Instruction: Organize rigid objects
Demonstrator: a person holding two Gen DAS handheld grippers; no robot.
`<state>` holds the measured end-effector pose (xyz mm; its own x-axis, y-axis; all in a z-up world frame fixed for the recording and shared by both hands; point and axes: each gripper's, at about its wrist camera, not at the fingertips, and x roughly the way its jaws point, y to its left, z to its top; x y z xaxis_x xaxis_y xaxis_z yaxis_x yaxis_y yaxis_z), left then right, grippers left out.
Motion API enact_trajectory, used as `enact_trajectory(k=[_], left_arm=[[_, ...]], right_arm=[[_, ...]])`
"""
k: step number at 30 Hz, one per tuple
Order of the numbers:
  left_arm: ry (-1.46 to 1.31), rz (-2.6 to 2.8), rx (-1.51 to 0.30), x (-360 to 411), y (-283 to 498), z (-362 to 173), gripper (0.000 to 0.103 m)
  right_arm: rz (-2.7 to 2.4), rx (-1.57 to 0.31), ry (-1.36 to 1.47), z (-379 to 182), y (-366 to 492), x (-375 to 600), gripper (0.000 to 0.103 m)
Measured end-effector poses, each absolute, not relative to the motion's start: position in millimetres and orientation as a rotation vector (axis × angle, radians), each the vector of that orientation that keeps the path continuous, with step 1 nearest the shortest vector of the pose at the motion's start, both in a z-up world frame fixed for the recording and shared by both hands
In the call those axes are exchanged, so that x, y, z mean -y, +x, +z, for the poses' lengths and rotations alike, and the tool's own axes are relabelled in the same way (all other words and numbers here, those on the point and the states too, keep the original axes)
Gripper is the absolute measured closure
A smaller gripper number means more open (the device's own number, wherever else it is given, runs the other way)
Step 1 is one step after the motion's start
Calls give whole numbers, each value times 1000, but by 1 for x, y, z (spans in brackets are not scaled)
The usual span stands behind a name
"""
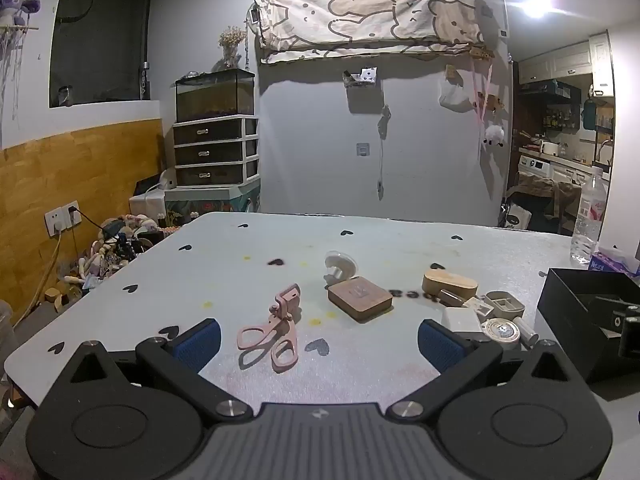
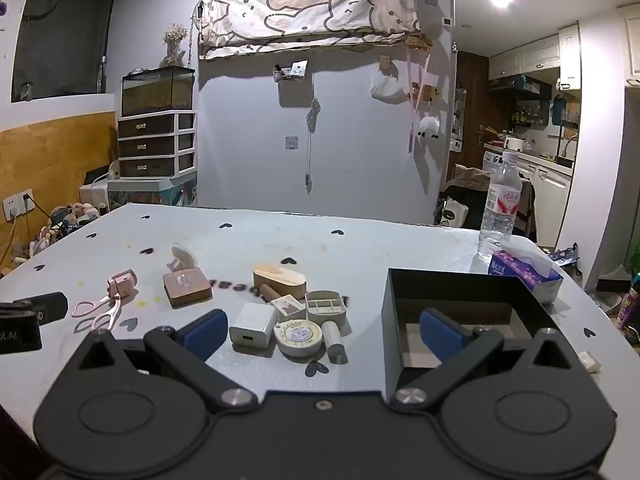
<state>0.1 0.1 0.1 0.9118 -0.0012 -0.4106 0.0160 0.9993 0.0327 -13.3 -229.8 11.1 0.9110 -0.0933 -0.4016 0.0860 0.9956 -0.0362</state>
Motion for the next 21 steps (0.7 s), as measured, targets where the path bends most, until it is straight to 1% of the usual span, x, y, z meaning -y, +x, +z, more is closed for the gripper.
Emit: enact_trajectory(k=[21], left_arm=[[34,-9,-424,0,0,0,0]], right_arm=[[-94,-425,-19,10,-13,229,0]])
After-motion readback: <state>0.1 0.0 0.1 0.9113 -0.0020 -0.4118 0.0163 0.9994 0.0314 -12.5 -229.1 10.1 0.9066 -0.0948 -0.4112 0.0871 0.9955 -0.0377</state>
